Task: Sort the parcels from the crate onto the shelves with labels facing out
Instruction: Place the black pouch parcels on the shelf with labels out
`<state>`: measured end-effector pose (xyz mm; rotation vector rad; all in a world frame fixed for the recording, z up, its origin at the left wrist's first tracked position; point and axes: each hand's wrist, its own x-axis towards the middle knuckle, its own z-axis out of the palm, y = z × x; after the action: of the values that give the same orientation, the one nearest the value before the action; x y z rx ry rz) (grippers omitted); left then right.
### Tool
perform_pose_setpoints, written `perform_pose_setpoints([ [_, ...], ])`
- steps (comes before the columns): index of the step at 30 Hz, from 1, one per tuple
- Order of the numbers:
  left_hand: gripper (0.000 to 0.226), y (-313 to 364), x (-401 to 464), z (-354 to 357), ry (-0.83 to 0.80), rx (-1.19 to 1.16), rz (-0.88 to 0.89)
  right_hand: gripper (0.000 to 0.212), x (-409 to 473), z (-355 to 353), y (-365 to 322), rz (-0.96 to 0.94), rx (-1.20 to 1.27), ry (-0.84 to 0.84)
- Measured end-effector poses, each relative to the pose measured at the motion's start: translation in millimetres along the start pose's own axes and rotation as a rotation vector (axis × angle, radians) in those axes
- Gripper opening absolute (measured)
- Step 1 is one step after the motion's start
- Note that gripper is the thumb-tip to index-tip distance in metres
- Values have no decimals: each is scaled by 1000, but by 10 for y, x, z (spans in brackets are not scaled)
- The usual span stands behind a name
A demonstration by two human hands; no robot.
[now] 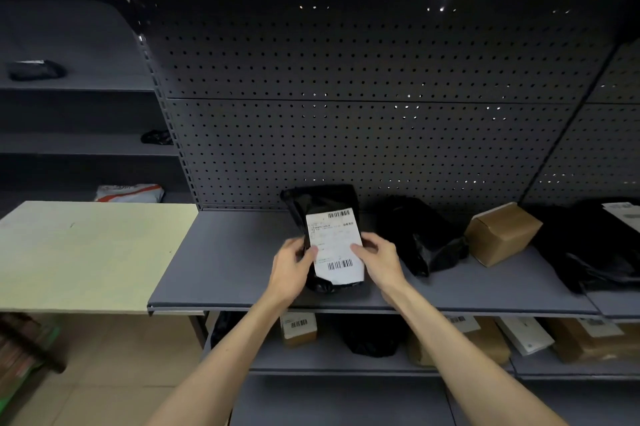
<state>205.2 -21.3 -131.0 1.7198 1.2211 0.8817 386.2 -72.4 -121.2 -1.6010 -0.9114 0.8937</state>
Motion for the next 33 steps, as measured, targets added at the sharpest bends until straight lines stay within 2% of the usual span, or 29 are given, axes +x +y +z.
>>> perform_pose_setpoints([
  [10, 32, 550, 257, -168, 190, -194, 240, 43, 91, -101, -586, -281, 138, 26],
  [14, 34, 624, 270, -184, 191, -228, 291, 41, 77, -83, -631, -367, 119, 0],
  [17, 34, 670, 254, -191, 207, -250, 321, 44, 91, -68, -632, -433, 19, 56],
  [27, 32, 626, 299, -184, 215, -264, 285, 44, 149, -34, -608, -446, -38, 111],
  [33, 31, 493, 276, -168, 198, -250, 183, 41, 184, 34, -486, -370, -95, 119],
])
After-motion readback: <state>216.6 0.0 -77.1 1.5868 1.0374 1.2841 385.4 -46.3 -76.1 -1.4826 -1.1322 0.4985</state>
